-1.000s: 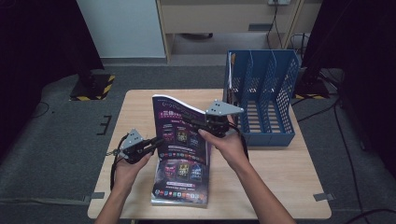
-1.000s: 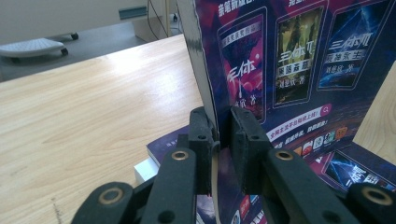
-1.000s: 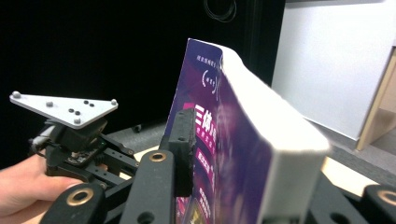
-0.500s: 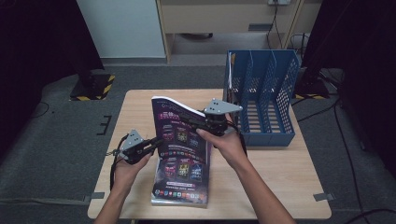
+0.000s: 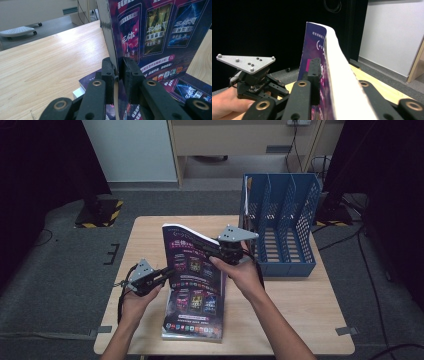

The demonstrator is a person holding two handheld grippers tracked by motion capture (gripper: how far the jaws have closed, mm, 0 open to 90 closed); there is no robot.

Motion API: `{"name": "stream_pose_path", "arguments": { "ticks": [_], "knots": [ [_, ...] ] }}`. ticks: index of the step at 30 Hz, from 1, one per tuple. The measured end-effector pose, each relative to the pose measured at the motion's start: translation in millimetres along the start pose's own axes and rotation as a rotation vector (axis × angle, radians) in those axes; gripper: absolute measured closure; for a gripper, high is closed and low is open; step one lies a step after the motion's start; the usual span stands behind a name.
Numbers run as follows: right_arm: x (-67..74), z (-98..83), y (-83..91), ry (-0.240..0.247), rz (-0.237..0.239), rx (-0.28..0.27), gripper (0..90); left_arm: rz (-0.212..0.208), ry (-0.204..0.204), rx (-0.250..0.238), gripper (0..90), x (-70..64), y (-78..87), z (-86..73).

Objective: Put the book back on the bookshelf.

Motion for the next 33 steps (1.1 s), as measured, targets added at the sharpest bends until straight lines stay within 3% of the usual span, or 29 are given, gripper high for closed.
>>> {"name": "stream_pose_path", "arguments": {
  "ticks": [13, 16, 20, 22, 26, 33],
  "knots": [
    [-4.5, 0.4, 1.3, 0.017, -0.054, 0.001, 82.6, 0.001, -0.005, 0.0, 78.1, -1.0, -1.2, -0.8],
    [-2.2, 0.9, 2.2, 0.023, -0.048, -0.002, 82.6, 0.035, 0.01, -0.007, 68.5, 0.9, -3.2, -0.9],
    [5.1, 4.1, 3.8, 0.037, -0.035, -0.008, 82.6, 0.086, 0.036, 0.003, 41.5, 6.0, -5.5, -3.1],
    [7.0, 7.3, 5.0, 0.042, -0.031, -0.021, 82.7, 0.133, 0.043, 0.027, 26.6, 11.1, -6.8, -6.9],
    [6.6, 12.1, 6.9, 0.067, -0.05, -0.027, 82.7, 0.157, 0.077, 0.042, 16.9, 17.7, -7.3, -10.9],
    [1.9, 14.3, 12.8, 0.061, -0.062, -0.035, 82.7, 0.179, 0.118, 0.078, 9.6, 26.7, -8.1, -20.2]
  ]
}}
Point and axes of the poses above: each handheld gripper's, and its own axes: y roughly backward along the jaws, z roughly out of its top, x roughly to its left, the point moved 8 cm from there along -y, roughly forward along the jaws, and after that the axes turned 3 degrees about -y, right-handed, at the moved point
